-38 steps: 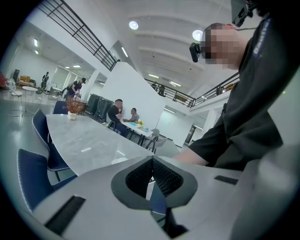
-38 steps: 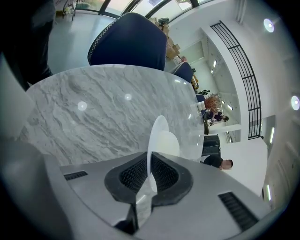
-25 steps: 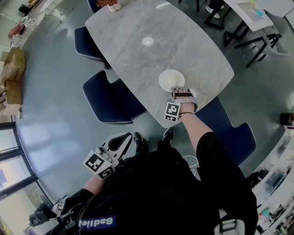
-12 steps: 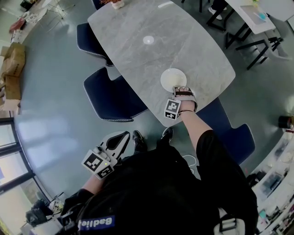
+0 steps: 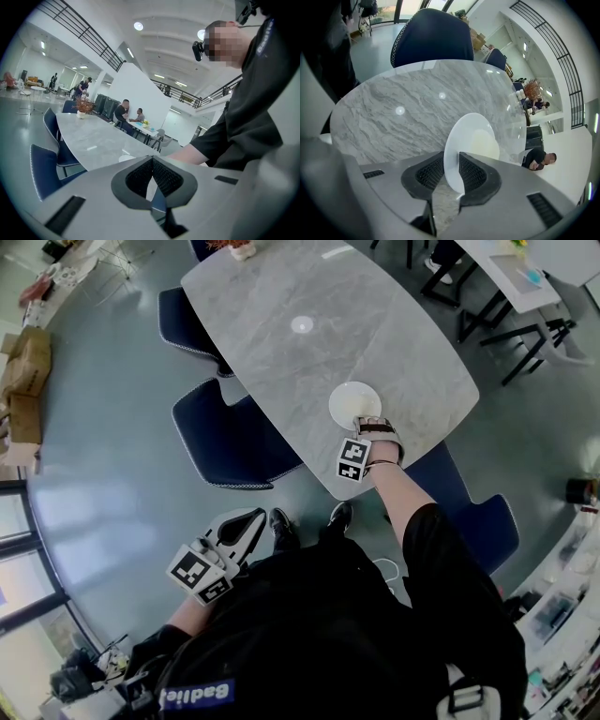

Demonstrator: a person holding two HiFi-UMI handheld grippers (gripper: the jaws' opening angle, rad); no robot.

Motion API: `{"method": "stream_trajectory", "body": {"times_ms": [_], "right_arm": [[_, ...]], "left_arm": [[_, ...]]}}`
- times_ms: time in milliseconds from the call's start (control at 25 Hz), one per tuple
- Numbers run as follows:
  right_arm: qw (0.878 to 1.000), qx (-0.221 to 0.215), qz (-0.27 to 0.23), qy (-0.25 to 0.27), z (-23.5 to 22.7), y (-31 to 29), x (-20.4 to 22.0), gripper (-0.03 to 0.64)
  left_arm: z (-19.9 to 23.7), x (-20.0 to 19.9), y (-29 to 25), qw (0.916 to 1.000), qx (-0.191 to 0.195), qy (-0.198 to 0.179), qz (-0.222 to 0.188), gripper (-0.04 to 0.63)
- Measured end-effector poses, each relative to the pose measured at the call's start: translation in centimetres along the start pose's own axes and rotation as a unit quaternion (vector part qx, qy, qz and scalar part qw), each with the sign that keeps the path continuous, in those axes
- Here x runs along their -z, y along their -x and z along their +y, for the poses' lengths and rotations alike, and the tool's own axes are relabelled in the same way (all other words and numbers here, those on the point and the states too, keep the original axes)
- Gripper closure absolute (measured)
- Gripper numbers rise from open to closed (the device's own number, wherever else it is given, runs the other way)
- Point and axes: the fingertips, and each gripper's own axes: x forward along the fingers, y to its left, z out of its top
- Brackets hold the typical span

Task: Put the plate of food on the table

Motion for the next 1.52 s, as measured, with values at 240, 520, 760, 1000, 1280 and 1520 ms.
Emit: {"method": "stream_trajectory", "body": {"times_ms": [240,520,760,1000,1280,1520], "right_arm": [[0.999,-0.045,0.011,0.000,0.8,0.4,0.4,0.535],[0.997,-0.078,0.010,-0.010,1.1,0.8,0.5,0.506],[1.000,-0.027,-0.002,-0.012,0.6,1.8,0.1,0.503],[0.998,-0.002,-0.010,-0.060,1.4,5.0,0.5,0.503],[0.968,-0.006,-0.050,-0.244,3.3,8.9,0.1,0.505],[0.924,-0.020,-0.135,-0.356,4.4,13.6,-2.3,0.505]], "left_arm": [[-0.2,-0.2,0.5,1.0000,0.002,-0.003,-0.003,0.588],[0.0,-0.3,1.1,1.0000,0.000,-0.001,-0.006,0.588],[0.2,-0.5,1.3,0.9999,0.003,-0.006,-0.012,0.588],[-0.7,-1.3,0.7,0.9993,0.027,-0.015,-0.022,0.588],[-1.5,-2.0,-0.3,0.9975,0.064,-0.023,-0.021,0.588],[-3.0,-2.4,-1.5,0.9937,0.103,-0.039,-0.021,0.588]]}}
